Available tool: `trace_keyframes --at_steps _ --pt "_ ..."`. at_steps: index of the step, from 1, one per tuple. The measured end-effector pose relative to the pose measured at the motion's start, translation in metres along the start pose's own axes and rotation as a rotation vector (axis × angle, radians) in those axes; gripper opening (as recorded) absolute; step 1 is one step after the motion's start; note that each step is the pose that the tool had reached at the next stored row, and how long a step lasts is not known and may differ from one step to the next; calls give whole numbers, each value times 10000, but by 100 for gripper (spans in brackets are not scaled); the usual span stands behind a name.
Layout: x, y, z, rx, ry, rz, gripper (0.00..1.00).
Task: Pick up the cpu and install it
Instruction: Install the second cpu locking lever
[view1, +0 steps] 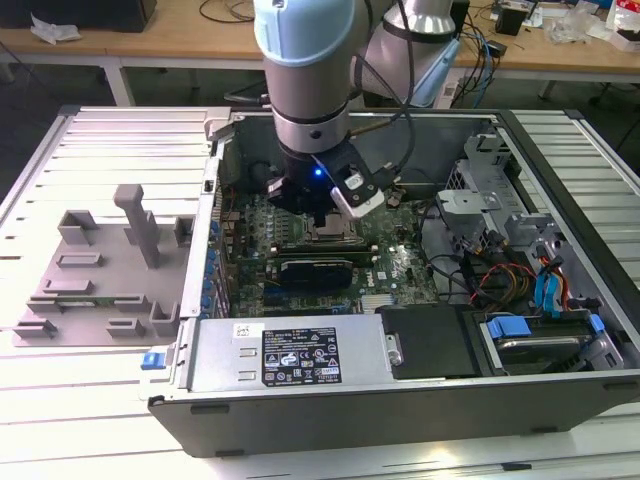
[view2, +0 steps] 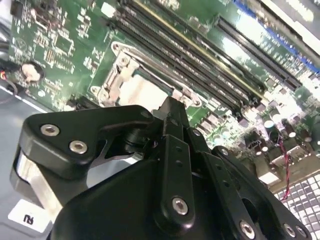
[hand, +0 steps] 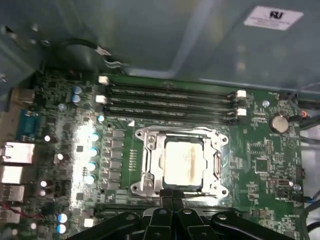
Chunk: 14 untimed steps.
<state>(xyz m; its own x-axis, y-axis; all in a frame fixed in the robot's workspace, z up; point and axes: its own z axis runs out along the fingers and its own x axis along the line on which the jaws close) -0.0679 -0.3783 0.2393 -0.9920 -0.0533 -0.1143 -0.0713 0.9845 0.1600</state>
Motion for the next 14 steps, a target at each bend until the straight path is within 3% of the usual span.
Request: trace_keyframes --at_steps 1,5,8,9,10,11,13,14 --pt "-46 -3 5 53 51 6 11" --pt "-221 22 30 115 184 20 11" --pt "-221 23 30 116 186 23 11" --pt "-229 57 37 220 246 22 11" --pt "-237 87 42 414 384 21 11" --pt "-250 150 56 766 680 29 11" --pt "-258 216 70 919 769 27 11" --pt "-270 300 86 1035 803 23 11"
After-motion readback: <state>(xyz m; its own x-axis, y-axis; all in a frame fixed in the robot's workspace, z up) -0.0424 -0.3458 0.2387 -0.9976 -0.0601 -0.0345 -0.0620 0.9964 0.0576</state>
